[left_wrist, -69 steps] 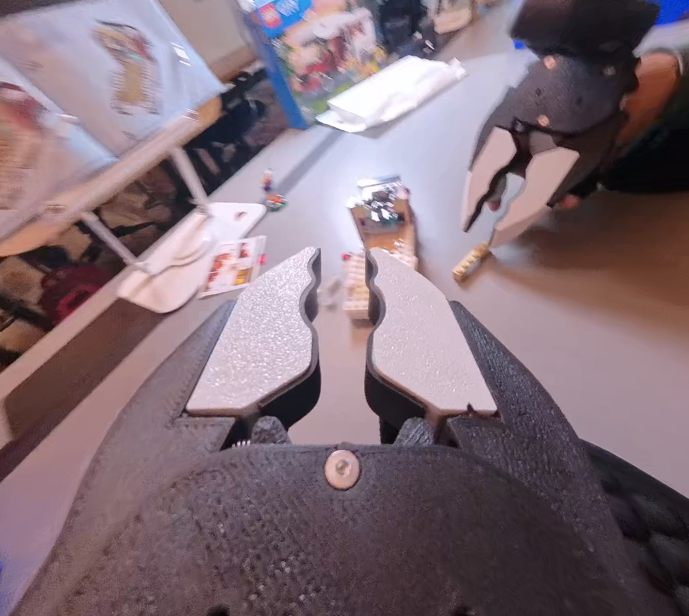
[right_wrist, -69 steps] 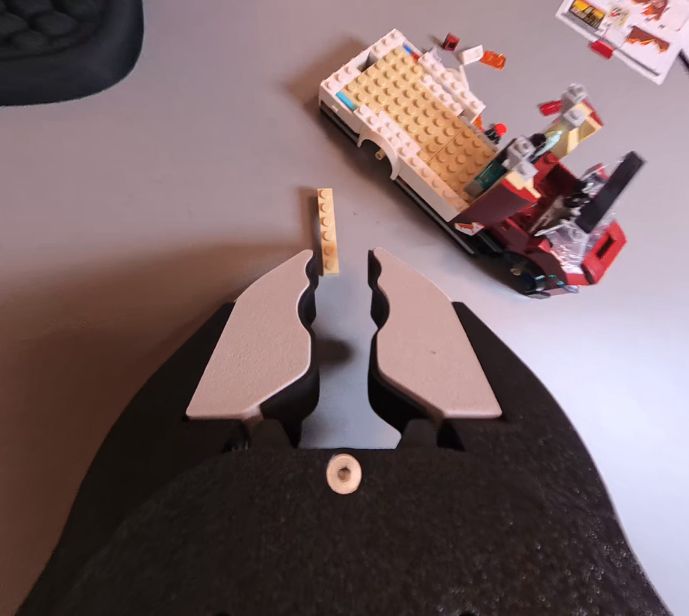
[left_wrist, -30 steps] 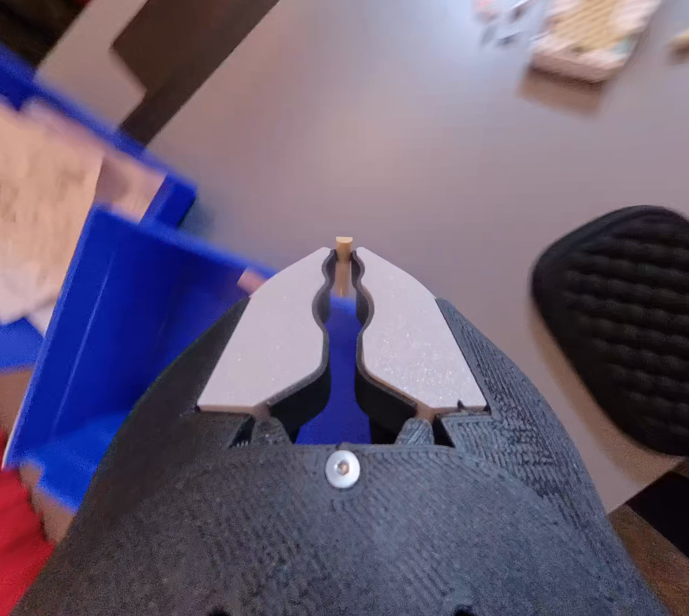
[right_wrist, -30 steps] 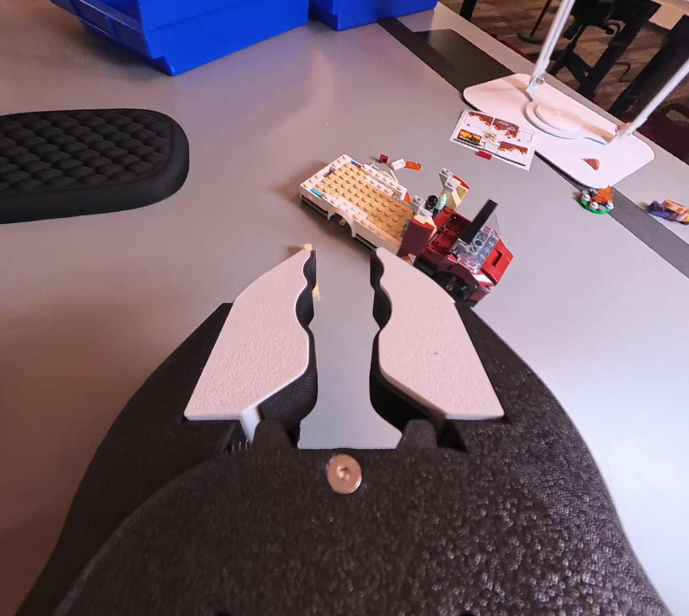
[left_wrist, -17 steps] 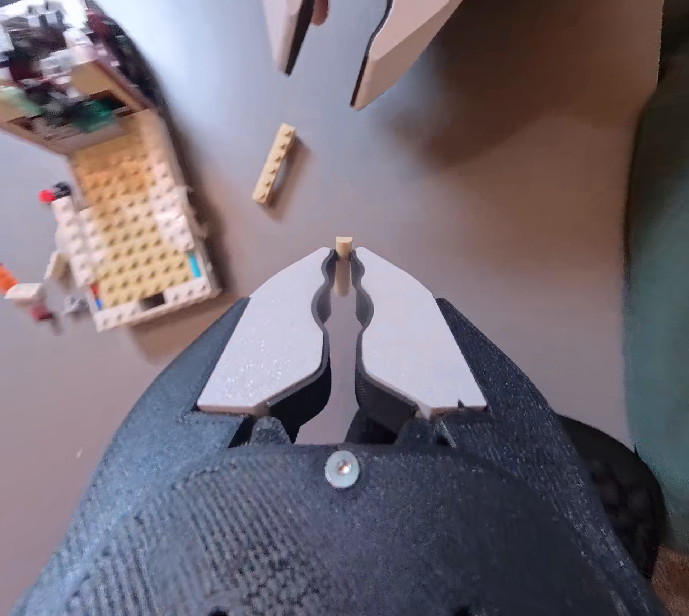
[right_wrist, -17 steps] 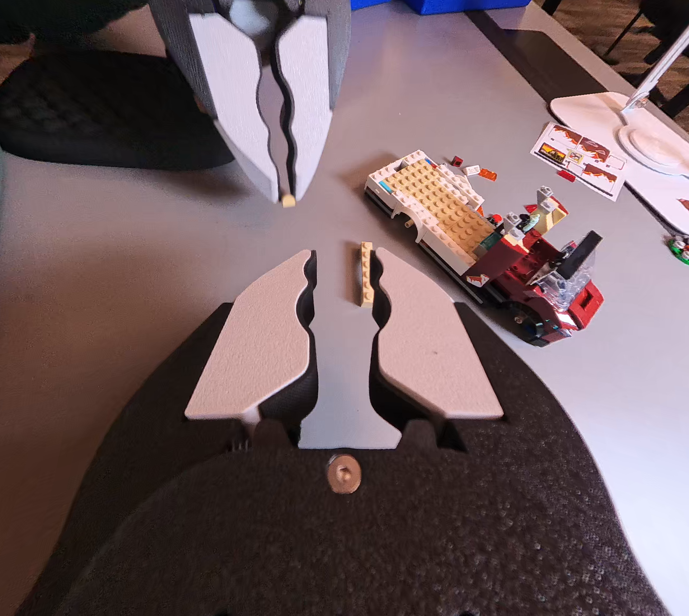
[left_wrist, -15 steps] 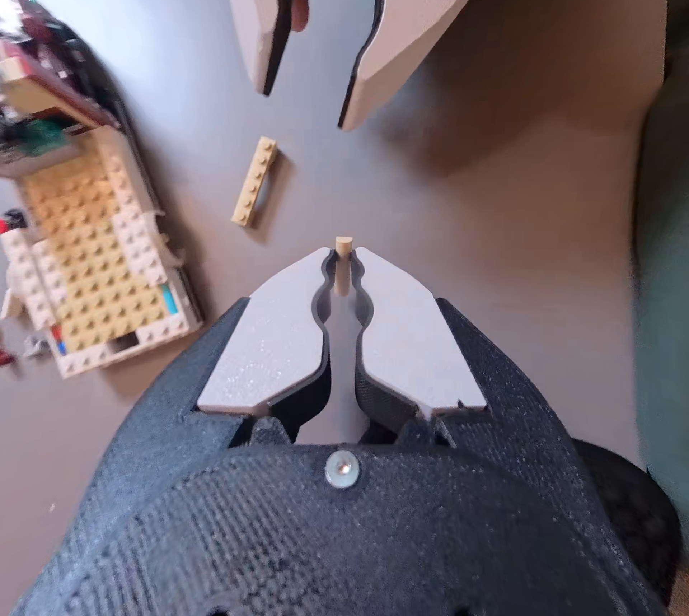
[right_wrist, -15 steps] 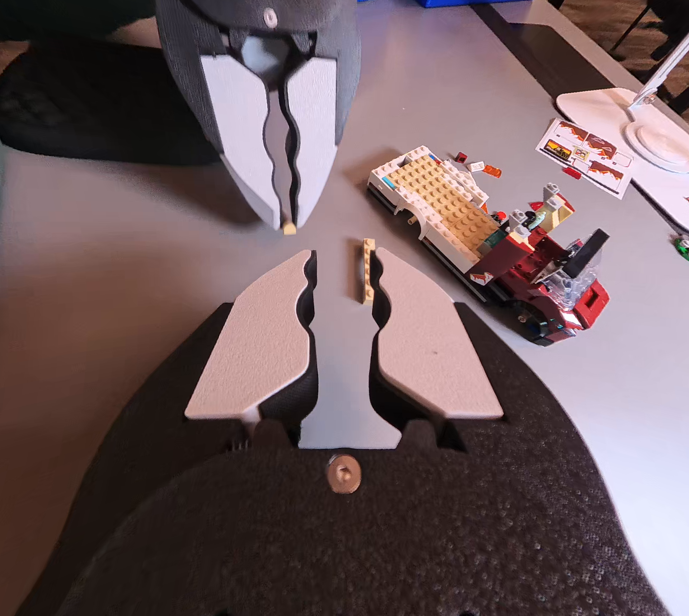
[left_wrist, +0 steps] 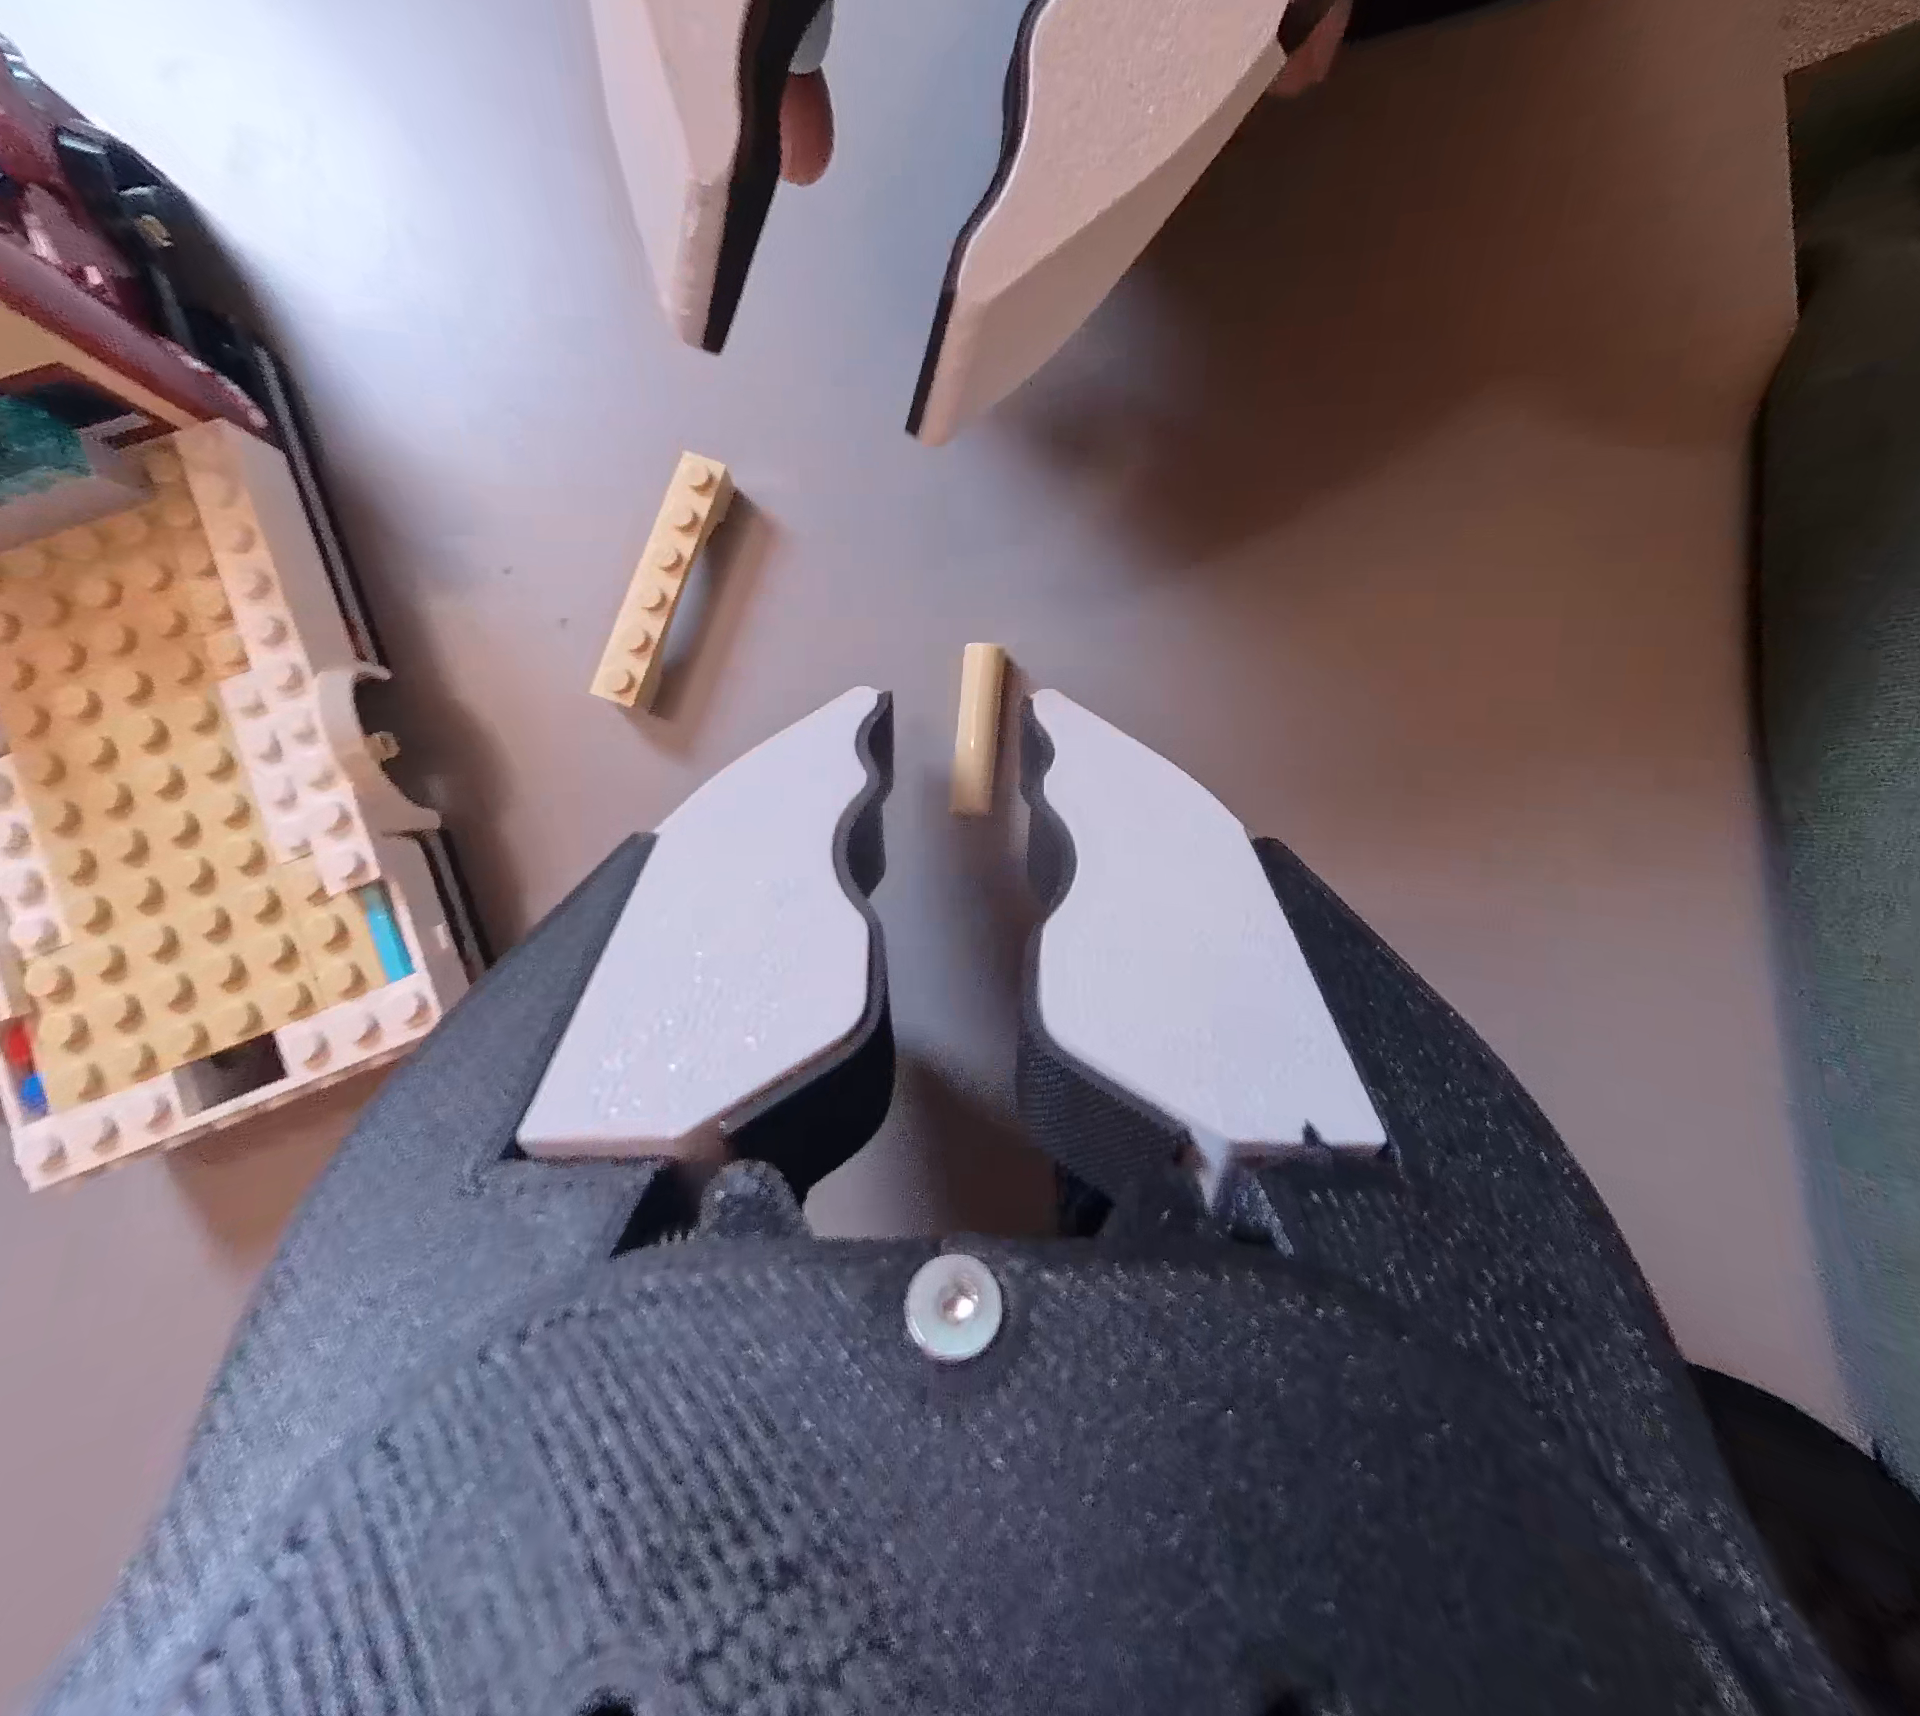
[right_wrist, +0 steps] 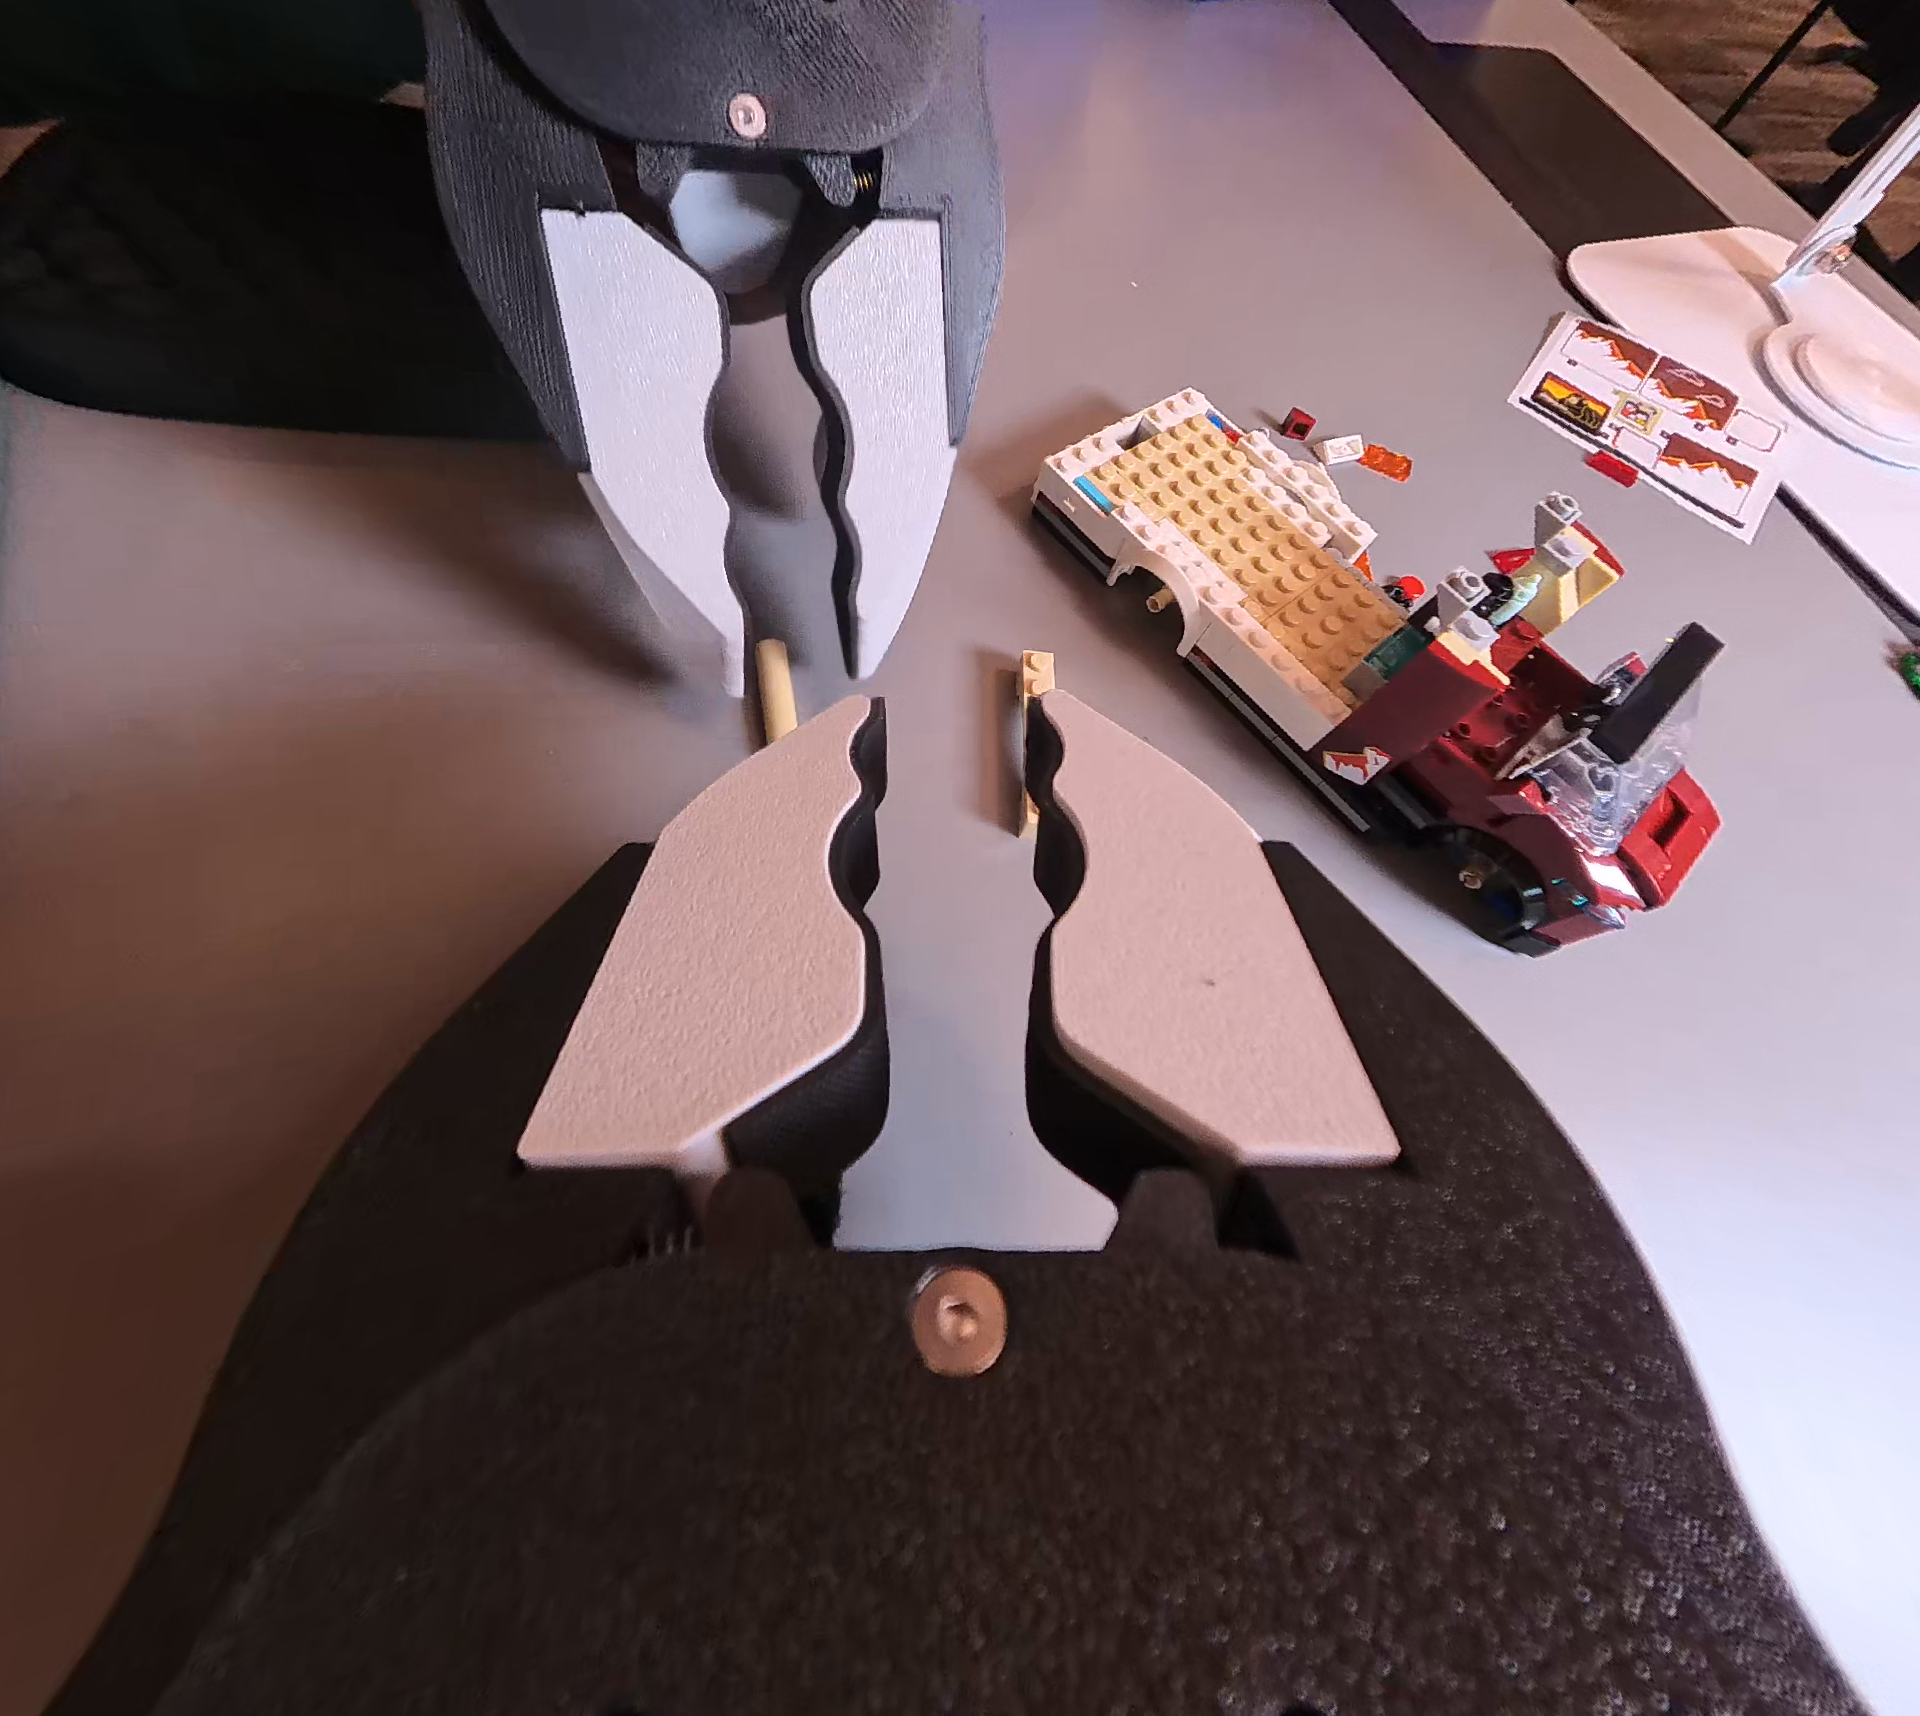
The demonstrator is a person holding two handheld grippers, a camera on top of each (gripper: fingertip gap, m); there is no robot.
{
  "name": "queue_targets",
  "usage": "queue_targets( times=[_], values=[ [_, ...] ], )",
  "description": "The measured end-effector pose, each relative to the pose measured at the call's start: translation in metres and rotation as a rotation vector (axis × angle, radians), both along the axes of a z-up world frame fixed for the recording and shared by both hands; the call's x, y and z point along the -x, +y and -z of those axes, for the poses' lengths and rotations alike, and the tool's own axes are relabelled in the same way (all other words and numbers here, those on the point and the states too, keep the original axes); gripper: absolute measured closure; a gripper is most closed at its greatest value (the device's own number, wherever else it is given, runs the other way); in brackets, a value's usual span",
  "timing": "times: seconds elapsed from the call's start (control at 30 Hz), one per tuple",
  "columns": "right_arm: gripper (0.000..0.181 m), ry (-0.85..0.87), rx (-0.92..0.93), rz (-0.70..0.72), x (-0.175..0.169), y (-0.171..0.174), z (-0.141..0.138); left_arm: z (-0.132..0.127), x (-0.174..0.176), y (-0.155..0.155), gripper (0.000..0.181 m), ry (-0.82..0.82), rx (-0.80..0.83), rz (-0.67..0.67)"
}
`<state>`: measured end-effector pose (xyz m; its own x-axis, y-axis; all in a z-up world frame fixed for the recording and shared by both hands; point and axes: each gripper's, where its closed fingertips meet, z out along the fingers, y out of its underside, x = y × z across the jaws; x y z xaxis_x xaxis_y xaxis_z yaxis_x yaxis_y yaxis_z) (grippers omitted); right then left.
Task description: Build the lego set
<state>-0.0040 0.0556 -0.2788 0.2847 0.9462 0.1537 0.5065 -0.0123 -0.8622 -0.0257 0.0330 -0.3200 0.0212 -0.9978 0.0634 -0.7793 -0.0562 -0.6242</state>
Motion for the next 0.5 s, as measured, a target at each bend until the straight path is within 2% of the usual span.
queue_targets(
  times=[0.1,0.27,0.5],
  values=[
    [0.156,0.004,0.007,0.0,0.0,0.0,0.0,-0.001,0.012,0.005,0.152,0.0,-0.01,-0.015],
    [0.156,-0.009,0.011,-0.007,0.001,-0.001,0.004,0.008,0.027,-0.001,0.149,-0.005,0.064,-0.015],
    [0.156,-0.028,0.042,-0.056,0.004,-0.01,0.009,0.007,0.023,0.003,0.16,-0.041,0.056,-0.038]
  ],
)
